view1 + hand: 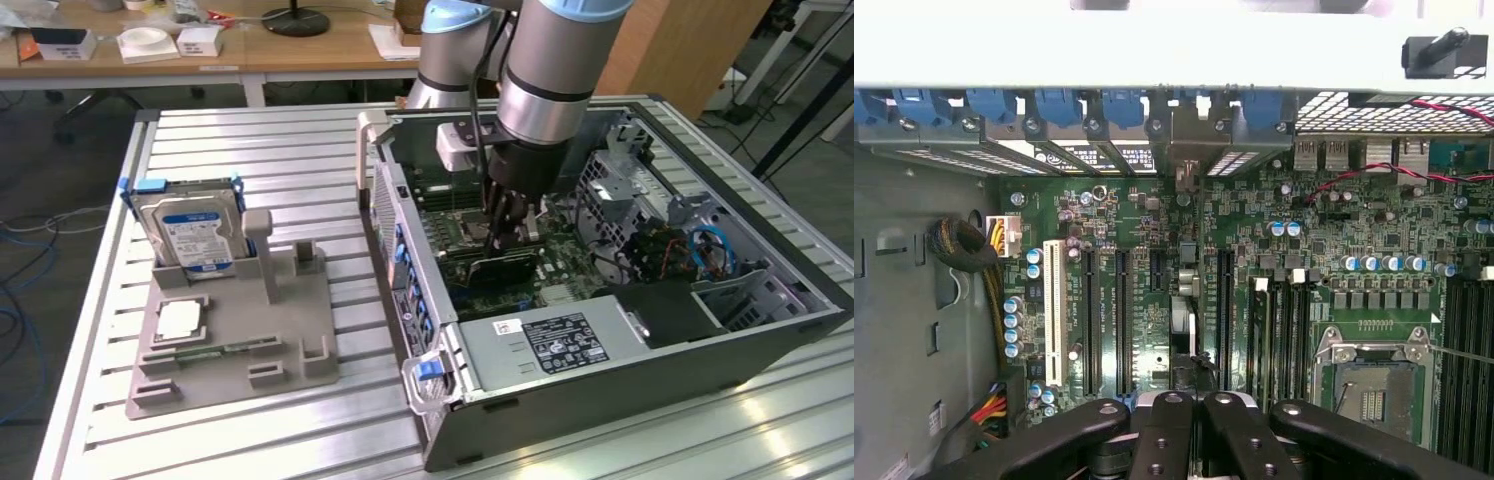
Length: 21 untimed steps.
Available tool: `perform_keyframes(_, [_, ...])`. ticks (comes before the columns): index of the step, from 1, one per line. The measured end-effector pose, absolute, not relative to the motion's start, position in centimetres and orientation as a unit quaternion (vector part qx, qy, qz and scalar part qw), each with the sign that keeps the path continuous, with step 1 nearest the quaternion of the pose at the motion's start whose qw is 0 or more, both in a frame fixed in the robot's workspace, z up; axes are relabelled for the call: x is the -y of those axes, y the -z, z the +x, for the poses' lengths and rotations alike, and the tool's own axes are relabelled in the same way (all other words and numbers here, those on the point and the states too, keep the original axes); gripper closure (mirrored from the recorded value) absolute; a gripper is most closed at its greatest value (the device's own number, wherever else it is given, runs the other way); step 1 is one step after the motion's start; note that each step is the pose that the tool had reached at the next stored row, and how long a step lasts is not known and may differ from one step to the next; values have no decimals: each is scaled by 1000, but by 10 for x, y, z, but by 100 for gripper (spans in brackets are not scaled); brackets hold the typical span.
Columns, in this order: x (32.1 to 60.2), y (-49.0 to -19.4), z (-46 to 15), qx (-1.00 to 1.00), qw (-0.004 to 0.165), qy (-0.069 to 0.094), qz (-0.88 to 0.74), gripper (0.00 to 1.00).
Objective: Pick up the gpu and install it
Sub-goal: 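Press down on the gpu until it lock into place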
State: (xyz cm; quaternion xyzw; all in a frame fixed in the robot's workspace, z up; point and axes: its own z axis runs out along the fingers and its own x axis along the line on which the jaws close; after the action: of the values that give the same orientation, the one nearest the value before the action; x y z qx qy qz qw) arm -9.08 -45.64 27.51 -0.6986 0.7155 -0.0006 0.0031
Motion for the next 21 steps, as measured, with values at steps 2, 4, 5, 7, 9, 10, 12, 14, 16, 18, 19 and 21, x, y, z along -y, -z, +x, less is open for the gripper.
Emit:
perform_keyframes(2, [456, -273, -90, -715, 3, 1, -699, 89])
perform_keyframes(4, [456, -270, -90, -716, 3, 1, -698, 89])
perform_keyframes(5, [456, -268, -89, -716, 3, 1, -699, 89])
perform_keyframes(7, [456, -265, -87, -716, 4, 0, -698, 89])
perform_keyframes(9, [456, -264, -86, -716, 5, -1, -698, 89])
perform_keyframes(10, [456, -264, -86, -716, 5, -1, -698, 89])
perform_keyframes(12, [456, -264, -86, -716, 5, -1, -698, 89])
perform_keyframes(14, [456, -263, -86, -716, 5, -1, -699, 89])
perform_keyframes(16, [457, -261, -86, -716, 4, -1, -698, 89])
perform_keyframes(18, [457, -260, -86, -716, 4, -1, -699, 89])
perform_keyframes(19, [457, -259, -86, -716, 4, -1, -699, 89])
perform_keyframes(21, [456, -259, -86, -716, 5, -1, -698, 89])
